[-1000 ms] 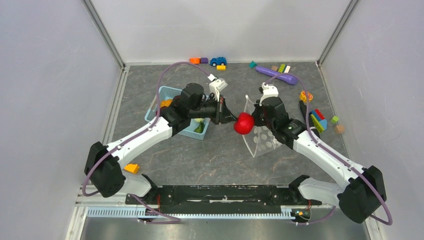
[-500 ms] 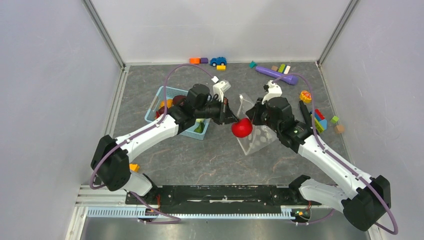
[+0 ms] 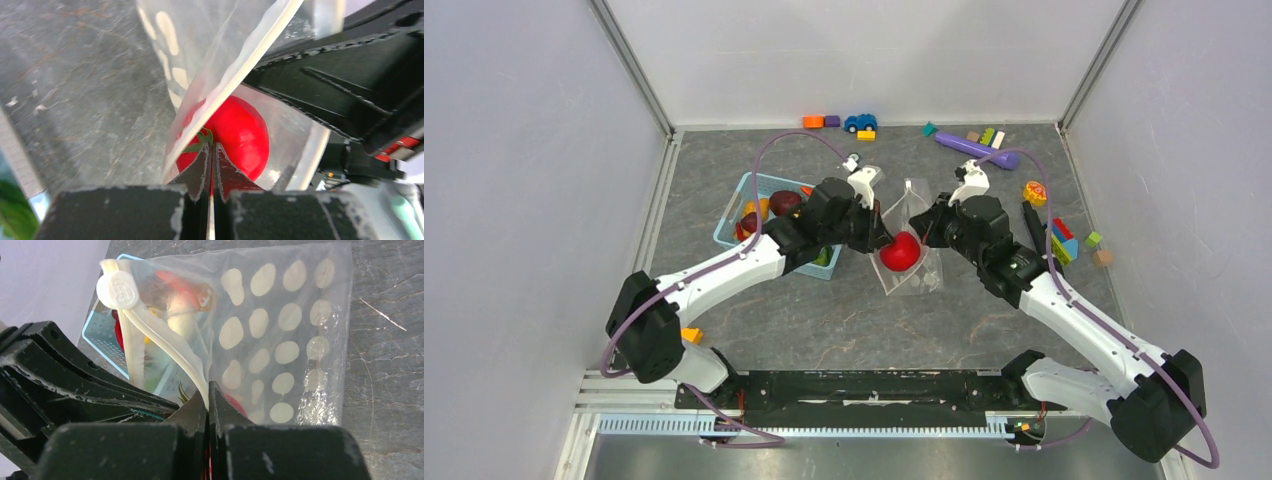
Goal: Place the food in the zip-top bag and seal the zipper
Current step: Place the fake vegetable in the zipper food storage bag.
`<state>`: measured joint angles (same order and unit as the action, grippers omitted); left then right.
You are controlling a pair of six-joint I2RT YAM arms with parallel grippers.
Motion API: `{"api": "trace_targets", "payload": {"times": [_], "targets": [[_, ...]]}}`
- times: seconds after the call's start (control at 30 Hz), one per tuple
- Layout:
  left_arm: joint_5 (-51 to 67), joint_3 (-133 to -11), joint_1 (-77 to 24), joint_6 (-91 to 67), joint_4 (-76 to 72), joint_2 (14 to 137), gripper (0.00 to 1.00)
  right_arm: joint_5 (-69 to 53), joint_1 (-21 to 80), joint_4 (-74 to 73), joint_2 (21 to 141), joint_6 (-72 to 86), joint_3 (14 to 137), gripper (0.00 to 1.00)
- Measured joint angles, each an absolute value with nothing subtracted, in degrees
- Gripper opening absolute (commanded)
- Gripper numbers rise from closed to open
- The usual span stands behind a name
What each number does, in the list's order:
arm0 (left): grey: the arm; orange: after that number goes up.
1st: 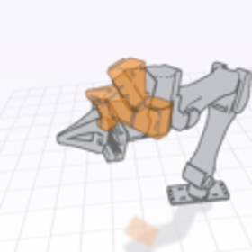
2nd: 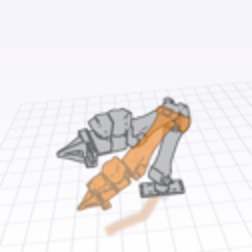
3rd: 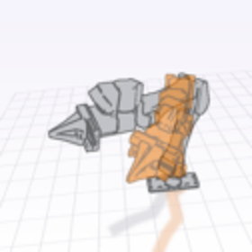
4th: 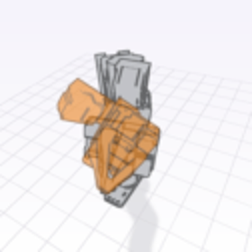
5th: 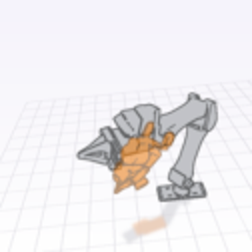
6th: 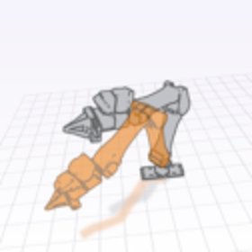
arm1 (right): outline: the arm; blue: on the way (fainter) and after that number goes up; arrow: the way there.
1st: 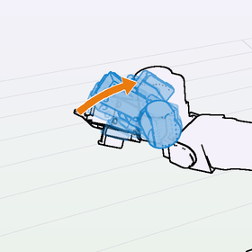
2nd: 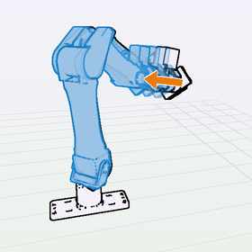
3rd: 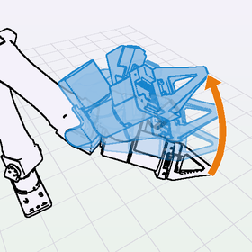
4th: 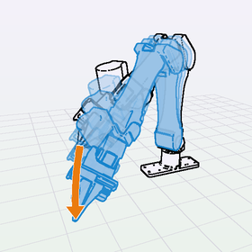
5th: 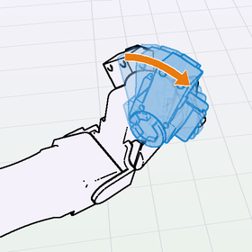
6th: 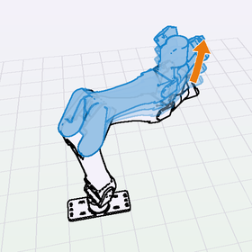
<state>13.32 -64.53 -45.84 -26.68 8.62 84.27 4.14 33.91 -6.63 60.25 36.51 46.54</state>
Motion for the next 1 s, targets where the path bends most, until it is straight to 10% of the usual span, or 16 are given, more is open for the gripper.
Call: {"api": "trace_targets", "payload": {"times": [1.0], "targets": [[-18.48,-71.57,-55.31,-26.5,12.67,90.91,0.02,3.95,33.91,-5.37,56.55,38.54,49.12,0.0]]}}
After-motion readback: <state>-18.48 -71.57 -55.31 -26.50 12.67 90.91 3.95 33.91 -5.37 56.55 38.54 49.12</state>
